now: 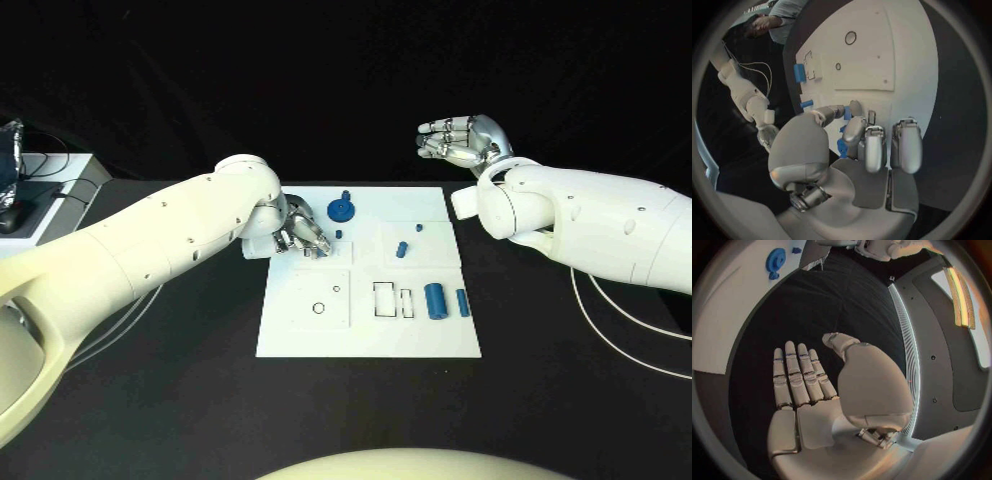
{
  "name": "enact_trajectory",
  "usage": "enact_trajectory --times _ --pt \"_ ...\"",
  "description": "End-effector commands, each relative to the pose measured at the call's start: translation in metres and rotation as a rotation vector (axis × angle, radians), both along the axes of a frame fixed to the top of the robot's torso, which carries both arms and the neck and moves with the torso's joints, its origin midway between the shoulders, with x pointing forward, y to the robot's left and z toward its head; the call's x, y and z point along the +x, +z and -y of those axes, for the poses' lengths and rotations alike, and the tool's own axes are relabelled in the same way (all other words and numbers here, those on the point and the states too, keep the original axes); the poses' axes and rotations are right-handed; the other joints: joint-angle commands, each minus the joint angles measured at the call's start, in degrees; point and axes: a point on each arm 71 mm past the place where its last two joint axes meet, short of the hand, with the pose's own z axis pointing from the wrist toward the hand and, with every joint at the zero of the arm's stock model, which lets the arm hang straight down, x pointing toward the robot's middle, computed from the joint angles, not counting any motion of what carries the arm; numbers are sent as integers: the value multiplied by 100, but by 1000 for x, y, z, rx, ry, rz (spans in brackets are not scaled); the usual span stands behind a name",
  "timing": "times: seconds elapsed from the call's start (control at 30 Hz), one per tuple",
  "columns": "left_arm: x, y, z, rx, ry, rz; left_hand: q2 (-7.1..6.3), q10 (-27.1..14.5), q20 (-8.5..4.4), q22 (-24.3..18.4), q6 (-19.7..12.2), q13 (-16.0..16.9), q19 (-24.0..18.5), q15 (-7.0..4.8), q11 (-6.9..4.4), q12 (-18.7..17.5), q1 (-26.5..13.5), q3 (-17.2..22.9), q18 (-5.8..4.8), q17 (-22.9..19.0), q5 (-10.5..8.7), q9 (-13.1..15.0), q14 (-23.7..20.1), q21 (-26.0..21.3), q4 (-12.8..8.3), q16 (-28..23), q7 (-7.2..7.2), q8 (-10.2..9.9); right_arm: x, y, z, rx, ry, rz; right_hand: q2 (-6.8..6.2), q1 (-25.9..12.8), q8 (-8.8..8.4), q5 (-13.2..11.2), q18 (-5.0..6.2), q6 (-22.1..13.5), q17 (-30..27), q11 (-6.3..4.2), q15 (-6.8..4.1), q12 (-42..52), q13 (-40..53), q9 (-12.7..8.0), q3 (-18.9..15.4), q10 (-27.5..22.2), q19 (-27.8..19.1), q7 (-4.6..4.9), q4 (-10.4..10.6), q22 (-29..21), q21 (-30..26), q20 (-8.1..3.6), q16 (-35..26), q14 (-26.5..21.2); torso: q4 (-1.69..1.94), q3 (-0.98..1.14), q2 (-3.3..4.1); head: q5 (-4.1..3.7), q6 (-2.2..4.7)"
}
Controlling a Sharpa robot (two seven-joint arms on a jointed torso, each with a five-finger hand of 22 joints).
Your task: Assemble the parts on the task board
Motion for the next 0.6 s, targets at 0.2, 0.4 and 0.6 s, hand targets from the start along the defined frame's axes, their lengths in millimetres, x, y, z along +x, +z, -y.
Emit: enact_trajectory --times 0.2,0.4,0.6 --pt "2 1 -2 -2 33 32 48 -255 -21 214 -213 -369 -169 40 13 -300 -62 121 17 1296 -6 14 549 -126 -268 -85 12 -119 0 0 -2 -6 24 9 11 -70 -23 23 -24 -24 -8 36 38 -24 -7 -6 -32 -24 -49 315 -19 -10 -33 14 -36 -20 -5 -9 -3 -6 0" --pt "3 2 -3 -19 53 52 68 -527 18 -4 -549 -708 -334 104 109 -548 108 113 67 1066 20 -71 473 -270 -302 -205 137 -388 -1 0 -2 -7 27 7 11 -70 -24 23 -24 -24 -10 36 39 -24 -7 -7 -33 -25 -48 315 -19 -12 -33 14 -38 -21 -1 -7 -9 -7 -7" --pt "3 2 -3 -22 56 52 90 -611 87 -32 -595 -673 -357 176 186 -492 296 151 74 1050 26 -203 466 -298 -412 -211 222 -630 -1 -1 -2 -8 31 4 12 -75 -27 23 -27 -26 -16 39 42 -25 -7 -11 -37 -28 -65 318 -19 -23 -34 15 -48 -31 2 -6 -12 -1 -9"
